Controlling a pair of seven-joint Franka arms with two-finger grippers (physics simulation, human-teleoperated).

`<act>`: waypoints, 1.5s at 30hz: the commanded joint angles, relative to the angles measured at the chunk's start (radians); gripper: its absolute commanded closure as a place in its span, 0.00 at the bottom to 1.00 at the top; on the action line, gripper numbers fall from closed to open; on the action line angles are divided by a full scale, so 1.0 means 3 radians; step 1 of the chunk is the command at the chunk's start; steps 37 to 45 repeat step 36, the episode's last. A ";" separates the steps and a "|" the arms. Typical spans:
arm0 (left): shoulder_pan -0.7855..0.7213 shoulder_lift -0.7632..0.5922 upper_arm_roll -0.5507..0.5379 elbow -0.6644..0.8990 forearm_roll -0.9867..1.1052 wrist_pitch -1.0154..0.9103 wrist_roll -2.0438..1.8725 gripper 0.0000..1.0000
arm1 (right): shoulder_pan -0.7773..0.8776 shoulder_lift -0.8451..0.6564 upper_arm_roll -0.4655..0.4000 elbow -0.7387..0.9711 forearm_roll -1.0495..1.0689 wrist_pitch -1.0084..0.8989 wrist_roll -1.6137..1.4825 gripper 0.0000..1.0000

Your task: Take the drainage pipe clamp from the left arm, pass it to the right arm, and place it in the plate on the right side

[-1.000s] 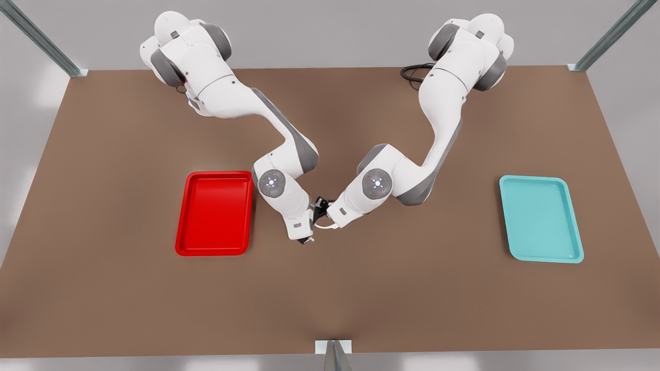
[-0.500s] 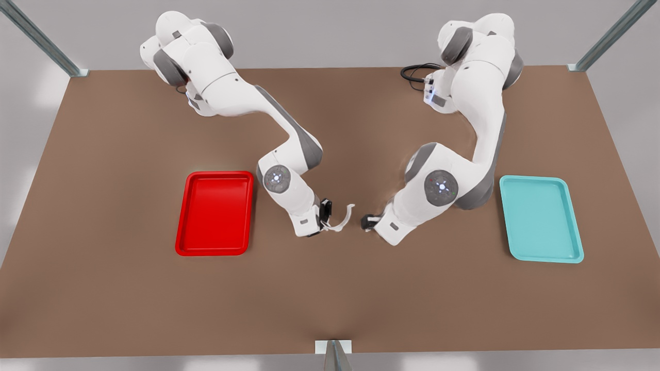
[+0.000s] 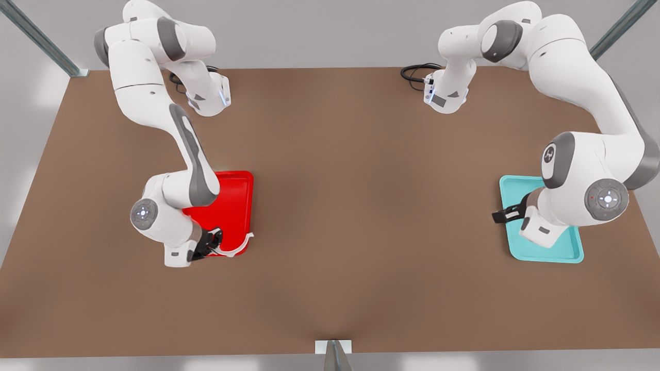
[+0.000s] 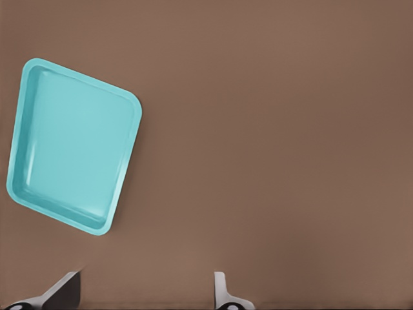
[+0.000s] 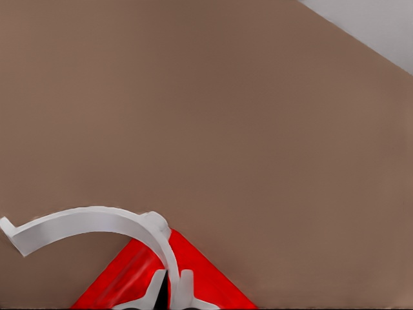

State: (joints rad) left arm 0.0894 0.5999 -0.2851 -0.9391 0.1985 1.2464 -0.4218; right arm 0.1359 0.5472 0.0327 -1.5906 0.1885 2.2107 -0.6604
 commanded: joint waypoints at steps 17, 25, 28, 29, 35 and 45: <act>0.0045 0.0051 -0.0052 -0.0004 -0.0329 -0.0023 0.0383 0.00 | -0.0381 -0.0244 0.0014 -0.1049 0.0190 0.0664 -0.2002 0.00; 0.0070 0.0051 -0.0052 -0.0004 -0.0314 -0.0013 0.0404 0.00 | -0.0161 -0.0397 0.0034 -0.0251 -0.0382 -0.0557 0.0149 0.00; 0.0065 0.0051 -0.0052 -0.0004 -0.0319 -0.0023 0.0389 0.00 | 0.0191 -0.0765 0.0029 0.0322 -0.0859 -0.2235 0.1966 0.00; 0.0070 0.0056 -0.0047 -0.0004 -0.0319 -0.0023 0.0389 0.00 | 0.0181 -0.0975 0.0019 0.0312 -0.0859 -0.2429 0.1956 0.00; 0.0040 0.0051 -0.0052 0.0001 -0.0314 -0.0023 0.0389 0.00 | 0.0058 -0.1573 -0.0155 0.0214 -0.0813 -0.2757 0.1976 0.00; 0.0045 0.0051 -0.0052 0.0001 -0.0314 -0.0028 0.0394 0.00 | 0.0058 -0.1594 -0.0160 0.0214 -0.0828 -0.2752 0.1987 0.00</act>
